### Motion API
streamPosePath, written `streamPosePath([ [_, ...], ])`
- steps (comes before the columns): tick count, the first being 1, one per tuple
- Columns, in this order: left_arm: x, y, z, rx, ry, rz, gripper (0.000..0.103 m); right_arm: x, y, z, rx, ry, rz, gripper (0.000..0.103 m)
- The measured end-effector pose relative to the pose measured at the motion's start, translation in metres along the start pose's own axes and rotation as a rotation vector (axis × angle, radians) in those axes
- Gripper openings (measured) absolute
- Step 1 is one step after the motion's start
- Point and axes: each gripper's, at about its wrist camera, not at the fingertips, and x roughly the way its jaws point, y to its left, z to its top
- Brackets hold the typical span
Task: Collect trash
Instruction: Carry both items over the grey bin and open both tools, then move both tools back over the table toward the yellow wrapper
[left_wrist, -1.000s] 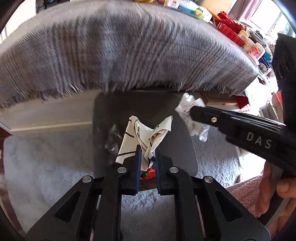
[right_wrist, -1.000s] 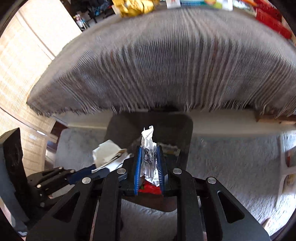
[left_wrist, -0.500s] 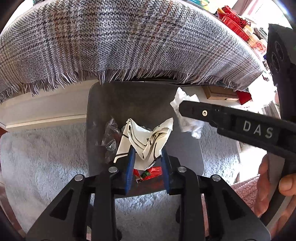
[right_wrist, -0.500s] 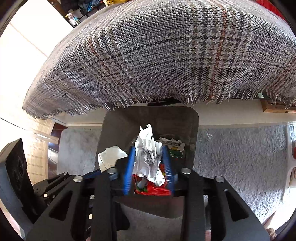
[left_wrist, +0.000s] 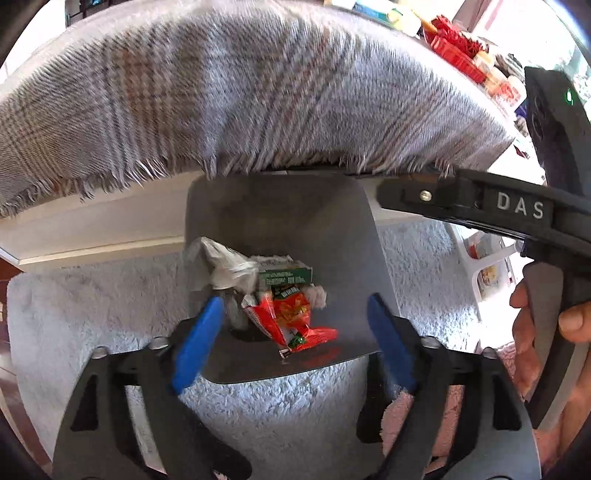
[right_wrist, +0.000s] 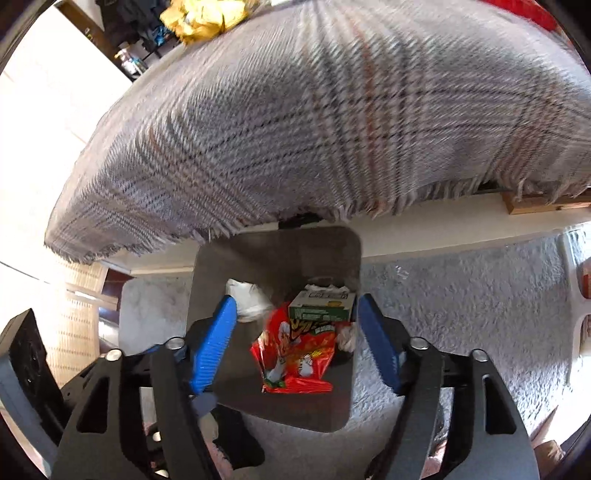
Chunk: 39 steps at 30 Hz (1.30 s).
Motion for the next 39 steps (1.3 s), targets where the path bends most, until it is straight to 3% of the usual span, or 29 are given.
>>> streamPosePath([
  [1, -0.005, 0.001, 0.001, -0.002, -0.010, 0.015, 0.089, -0.006, -0.002, 0.001, 0.002, -0.013, 0.000, 0.091],
  [7, -0.022, -0.003, 0.015, -0.002, -0.016, 0.025, 0.091, -0.033, -0.002, 0.012, -0.027, -0.034, 0.018, 0.092],
  [12, -0.040, -0.008, 0.042, -0.019, -0.037, 0.019, 0.091, -0.069, 0.003, 0.039, -0.036, -0.106, 0.013, 0.092],
  [15, -0.051, -0.011, 0.068, -0.021, -0.064, 0.002, 0.091, -0.092, 0.007, 0.066, -0.040, -0.160, -0.002, 0.092],
  [20, -0.072, -0.017, 0.121, 0.038, -0.144, 0.044, 0.091, -0.114, 0.012, 0.111, -0.046, -0.239, -0.053, 0.092],
  [27, -0.090, -0.008, 0.201, 0.039, -0.242, 0.083, 0.091, -0.113, 0.018, 0.168, -0.058, -0.279, -0.110, 0.092],
  [33, -0.079, 0.000, 0.250, 0.029, -0.270, 0.093, 0.091, -0.105, 0.012, 0.215, 0.042, -0.327, -0.116, 0.092],
  [39, -0.059, 0.009, 0.290, 0.043, -0.275, 0.126, 0.091, -0.089, 0.023, 0.266, 0.044, -0.344, -0.092, 0.092],
])
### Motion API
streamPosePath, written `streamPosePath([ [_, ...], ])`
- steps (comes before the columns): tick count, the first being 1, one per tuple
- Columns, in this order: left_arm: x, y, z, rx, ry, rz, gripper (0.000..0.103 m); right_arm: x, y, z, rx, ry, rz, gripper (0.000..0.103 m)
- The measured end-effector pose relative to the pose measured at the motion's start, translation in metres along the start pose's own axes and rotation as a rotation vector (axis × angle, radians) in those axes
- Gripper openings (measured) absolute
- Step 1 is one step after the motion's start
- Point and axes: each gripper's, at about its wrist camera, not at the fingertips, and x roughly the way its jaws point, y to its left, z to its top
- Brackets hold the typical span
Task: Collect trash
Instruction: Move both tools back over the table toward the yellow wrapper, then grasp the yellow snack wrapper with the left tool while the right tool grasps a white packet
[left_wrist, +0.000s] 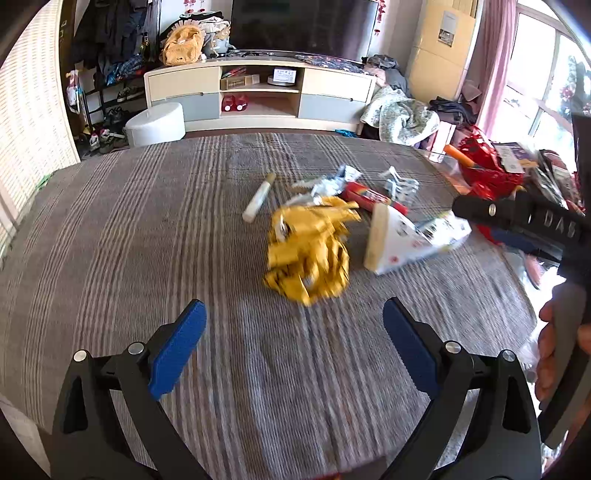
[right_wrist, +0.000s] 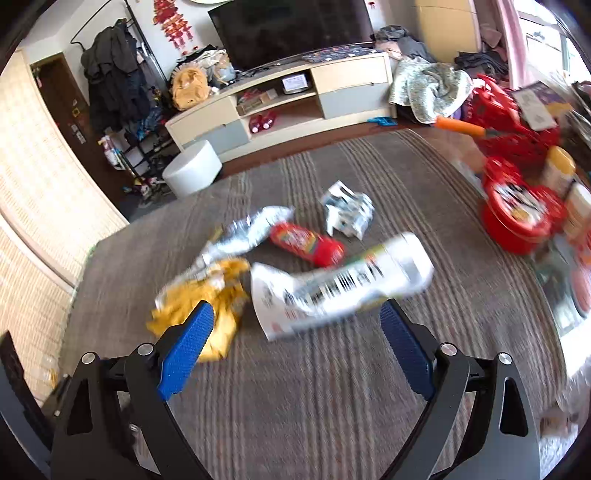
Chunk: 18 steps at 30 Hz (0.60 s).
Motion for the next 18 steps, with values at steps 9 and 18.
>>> streamPosePath([
  [9, 0.046, 0.013, 0.028, -0.018, 0.011, 0.011, 0.091, 0.057, 0.033, 0.040, -0.048, 0.042, 0.030, 0.085],
  [18, 0.077, 0.008, 0.036, 0.049, 0.015, 0.004, 0.091, 0.110, 0.055, 0.061, -0.064, 0.143, 0.064, 0.072],
])
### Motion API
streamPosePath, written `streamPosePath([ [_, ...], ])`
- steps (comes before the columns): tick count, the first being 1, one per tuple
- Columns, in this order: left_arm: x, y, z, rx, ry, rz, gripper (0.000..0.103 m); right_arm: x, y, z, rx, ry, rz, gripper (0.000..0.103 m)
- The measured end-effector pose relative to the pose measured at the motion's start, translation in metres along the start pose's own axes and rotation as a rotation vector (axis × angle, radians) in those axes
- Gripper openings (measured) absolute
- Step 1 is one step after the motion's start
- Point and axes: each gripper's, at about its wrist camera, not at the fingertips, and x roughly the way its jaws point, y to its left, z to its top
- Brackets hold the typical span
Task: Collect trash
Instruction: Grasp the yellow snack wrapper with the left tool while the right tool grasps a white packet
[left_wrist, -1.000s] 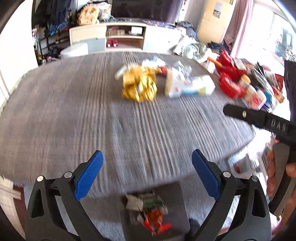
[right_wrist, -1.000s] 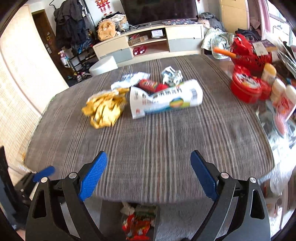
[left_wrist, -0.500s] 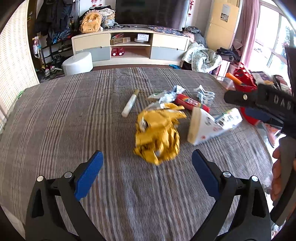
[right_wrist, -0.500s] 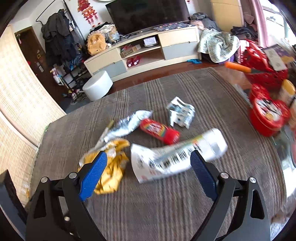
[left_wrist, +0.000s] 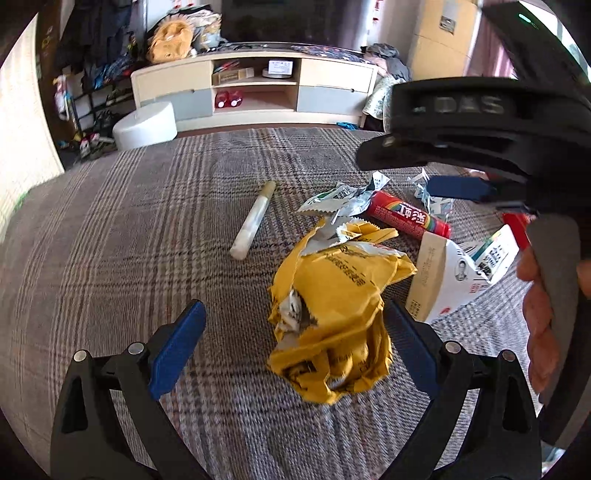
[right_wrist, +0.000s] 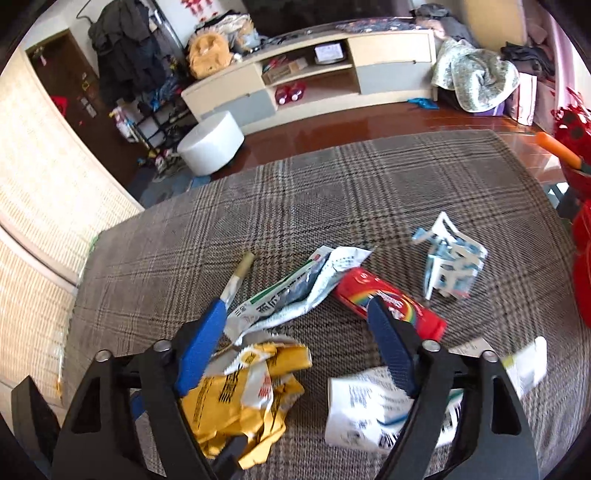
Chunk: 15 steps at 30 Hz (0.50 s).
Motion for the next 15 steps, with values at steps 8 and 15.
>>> streamPosePath([
  [8, 0.013, -0.005, 0.007, 0.011, -0.014, -0.073, 0.071, 0.037, -0.006, 0.006, 0.080, 0.068, 0.056, 0.056],
  [15, 0.011, -0.008, 0.002, 0.067, -0.022, -0.112, 0.053, 0.058, -0.006, 0.012, 0.033, 0.121, 0.029, 0.031],
])
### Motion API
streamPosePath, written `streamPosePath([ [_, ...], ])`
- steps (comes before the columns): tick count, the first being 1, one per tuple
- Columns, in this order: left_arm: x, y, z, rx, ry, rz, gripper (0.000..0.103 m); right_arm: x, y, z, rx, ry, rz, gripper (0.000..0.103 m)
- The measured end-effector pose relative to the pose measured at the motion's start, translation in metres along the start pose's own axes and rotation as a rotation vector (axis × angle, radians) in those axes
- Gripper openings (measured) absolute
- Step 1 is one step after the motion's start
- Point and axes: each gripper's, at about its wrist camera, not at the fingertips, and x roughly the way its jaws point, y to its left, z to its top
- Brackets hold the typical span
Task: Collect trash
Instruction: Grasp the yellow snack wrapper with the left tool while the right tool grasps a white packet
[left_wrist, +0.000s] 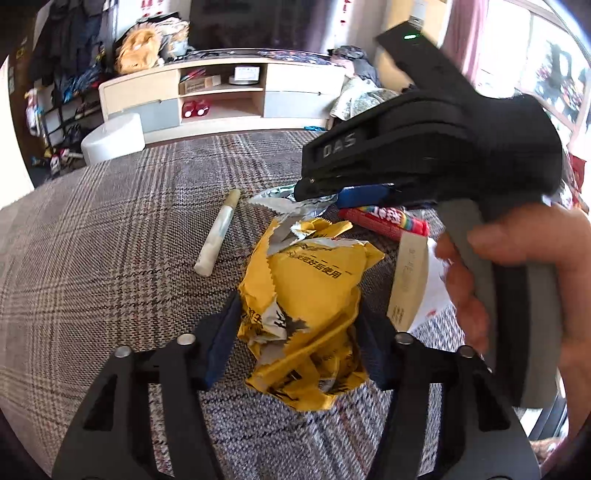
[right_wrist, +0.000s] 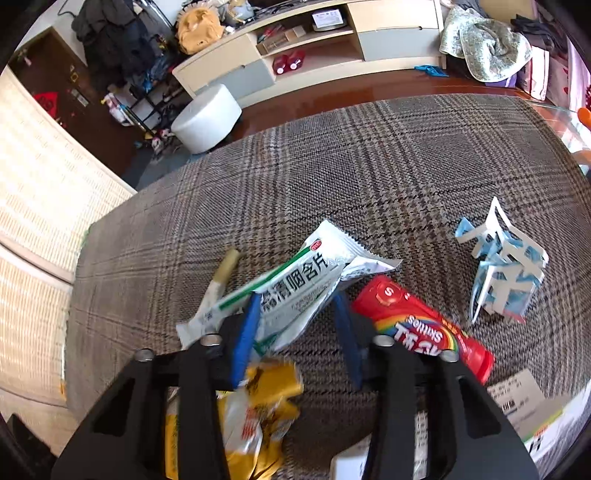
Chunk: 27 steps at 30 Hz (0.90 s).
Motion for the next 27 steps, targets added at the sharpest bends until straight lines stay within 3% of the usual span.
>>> streamPosePath([
  [5, -0.010, 0.001, -0.009, 0.030, -0.006, 0.022, 0.051, -0.005, -0.003, -0.005, -0.012, -0.020, 0.004, 0.010],
  [8, -0.020, 0.003, -0.013, 0.021, -0.011, 0.037, 0.050, -0.017, -0.001, -0.010, -0.030, -0.045, 0.001, 0.006],
  [18, -0.098, -0.005, -0.017, -0.014, -0.074, 0.079, 0.049, -0.120, 0.022, -0.038, -0.148, -0.165, -0.032, 0.004],
  [27, -0.181, -0.036, -0.051, -0.038, -0.124, 0.063, 0.049, -0.225, 0.029, -0.131, -0.263, -0.232, -0.050, 0.004],
])
